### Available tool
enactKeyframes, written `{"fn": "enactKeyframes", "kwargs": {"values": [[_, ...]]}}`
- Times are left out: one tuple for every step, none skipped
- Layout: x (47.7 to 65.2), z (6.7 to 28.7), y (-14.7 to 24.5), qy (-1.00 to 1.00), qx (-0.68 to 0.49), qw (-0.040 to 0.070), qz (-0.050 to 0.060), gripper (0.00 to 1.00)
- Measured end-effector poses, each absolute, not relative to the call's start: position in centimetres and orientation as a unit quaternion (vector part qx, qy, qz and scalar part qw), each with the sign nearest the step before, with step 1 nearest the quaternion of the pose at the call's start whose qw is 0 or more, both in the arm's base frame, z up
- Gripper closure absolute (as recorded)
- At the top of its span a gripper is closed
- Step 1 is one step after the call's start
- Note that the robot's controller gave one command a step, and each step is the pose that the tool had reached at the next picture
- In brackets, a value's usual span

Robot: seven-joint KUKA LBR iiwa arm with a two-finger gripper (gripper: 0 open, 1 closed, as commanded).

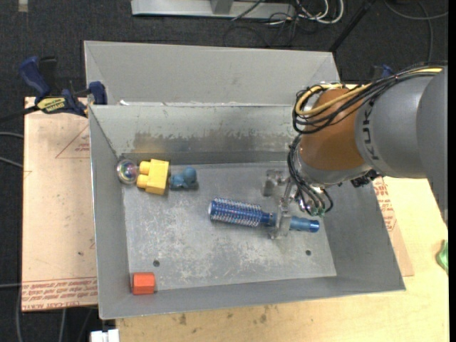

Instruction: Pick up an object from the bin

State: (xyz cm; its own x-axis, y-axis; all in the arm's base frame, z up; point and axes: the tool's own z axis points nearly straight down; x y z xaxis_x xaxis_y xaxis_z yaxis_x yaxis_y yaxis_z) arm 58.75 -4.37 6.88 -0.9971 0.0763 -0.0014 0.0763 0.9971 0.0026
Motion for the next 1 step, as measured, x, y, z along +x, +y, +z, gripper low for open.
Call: {"fn": "enactKeyframes", "kwargs": {"values": [[58.80,7.04,-4.49,0.999,0.038,0.001,0.000,1.00]]}}
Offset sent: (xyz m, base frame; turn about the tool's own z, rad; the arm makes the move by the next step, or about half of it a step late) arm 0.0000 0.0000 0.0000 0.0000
